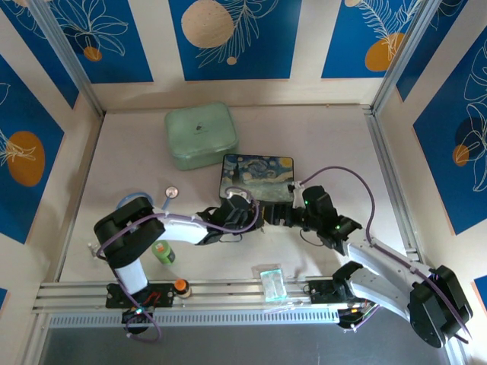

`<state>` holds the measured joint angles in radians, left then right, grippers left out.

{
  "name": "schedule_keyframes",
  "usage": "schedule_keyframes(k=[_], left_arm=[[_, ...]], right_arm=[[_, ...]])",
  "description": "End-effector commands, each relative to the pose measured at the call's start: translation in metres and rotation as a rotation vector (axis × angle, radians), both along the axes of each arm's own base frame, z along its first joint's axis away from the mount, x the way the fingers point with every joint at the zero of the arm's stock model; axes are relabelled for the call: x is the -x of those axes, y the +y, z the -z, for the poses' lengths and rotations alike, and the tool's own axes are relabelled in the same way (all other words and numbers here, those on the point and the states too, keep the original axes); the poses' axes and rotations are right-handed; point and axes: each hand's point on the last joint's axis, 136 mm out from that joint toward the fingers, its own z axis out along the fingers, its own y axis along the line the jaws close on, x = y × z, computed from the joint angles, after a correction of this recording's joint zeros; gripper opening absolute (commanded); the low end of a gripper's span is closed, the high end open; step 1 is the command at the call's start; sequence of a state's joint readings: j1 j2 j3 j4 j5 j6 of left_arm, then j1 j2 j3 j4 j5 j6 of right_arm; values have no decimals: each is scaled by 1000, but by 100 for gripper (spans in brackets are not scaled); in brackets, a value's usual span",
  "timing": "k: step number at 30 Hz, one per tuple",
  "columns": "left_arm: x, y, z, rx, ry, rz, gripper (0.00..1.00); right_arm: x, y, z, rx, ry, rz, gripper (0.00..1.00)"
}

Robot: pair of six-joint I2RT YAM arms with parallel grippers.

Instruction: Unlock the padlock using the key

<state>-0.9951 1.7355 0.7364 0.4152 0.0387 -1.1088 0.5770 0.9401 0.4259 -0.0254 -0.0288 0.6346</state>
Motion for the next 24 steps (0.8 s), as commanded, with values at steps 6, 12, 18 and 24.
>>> schedule_keyframes(k=[6, 12, 18, 24], left_arm=[[27, 50, 50, -346, 87, 80, 0], [28, 60, 57, -400, 76, 94, 2], [26, 64, 60, -436, 63, 97, 6], [28, 60, 61, -431, 58, 104, 10]], right_arm=[[-23, -1, -6, 100, 57, 73, 94], [-39, -3, -11, 90, 23, 121, 72], [-40, -4, 11, 121, 92, 135, 64], [-35, -6, 27, 123, 128, 150, 63]])
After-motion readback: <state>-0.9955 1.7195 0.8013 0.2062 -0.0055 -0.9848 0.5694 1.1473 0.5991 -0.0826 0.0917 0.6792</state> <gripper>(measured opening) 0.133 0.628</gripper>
